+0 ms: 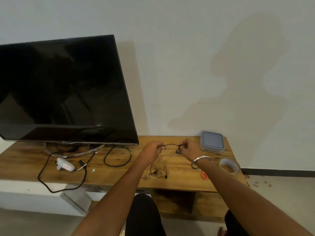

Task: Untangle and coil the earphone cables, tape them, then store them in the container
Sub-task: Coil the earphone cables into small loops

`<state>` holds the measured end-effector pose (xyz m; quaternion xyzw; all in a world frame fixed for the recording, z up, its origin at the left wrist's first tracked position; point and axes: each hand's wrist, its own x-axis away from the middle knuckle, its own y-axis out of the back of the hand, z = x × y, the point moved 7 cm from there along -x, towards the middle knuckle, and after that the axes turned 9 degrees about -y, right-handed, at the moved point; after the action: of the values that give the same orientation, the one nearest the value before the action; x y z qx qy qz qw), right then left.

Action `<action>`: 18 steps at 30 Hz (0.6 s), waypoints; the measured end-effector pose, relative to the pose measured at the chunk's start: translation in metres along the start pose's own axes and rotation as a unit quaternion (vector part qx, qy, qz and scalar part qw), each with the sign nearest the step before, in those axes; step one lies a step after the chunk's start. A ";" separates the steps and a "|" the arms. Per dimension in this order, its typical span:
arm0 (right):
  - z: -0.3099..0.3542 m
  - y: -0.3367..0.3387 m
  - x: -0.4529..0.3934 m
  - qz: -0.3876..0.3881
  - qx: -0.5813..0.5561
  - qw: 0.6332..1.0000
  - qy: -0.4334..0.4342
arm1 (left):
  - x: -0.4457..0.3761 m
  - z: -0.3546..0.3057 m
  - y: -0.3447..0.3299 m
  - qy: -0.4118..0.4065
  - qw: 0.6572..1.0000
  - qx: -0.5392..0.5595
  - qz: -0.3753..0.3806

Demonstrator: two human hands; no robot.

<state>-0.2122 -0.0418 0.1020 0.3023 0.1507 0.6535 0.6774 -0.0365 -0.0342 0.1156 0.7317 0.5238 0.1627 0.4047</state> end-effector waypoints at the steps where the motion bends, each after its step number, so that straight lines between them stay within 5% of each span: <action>1: 0.001 -0.003 0.000 0.016 -0.001 1.000 0.001 | -0.001 -0.004 0.000 -0.006 1.000 0.005 -0.001; 5: 0.014 -0.011 0.011 0.062 0.019 0.997 0.032 | -0.009 -0.025 -0.005 -0.039 0.999 0.012 0.000; 10: 0.027 -0.007 0.016 -0.014 0.186 0.978 0.089 | -0.016 -0.037 -0.006 -0.058 0.998 0.002 0.006; 18: 0.033 0.009 0.022 -0.045 0.248 0.965 0.067 | -0.015 -0.032 -0.002 -0.036 0.999 -0.002 -0.010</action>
<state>-0.1970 -0.0280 0.1372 0.4092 0.3671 0.5831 0.5982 -0.0652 -0.0336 0.1364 0.7312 0.5156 0.1327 0.4264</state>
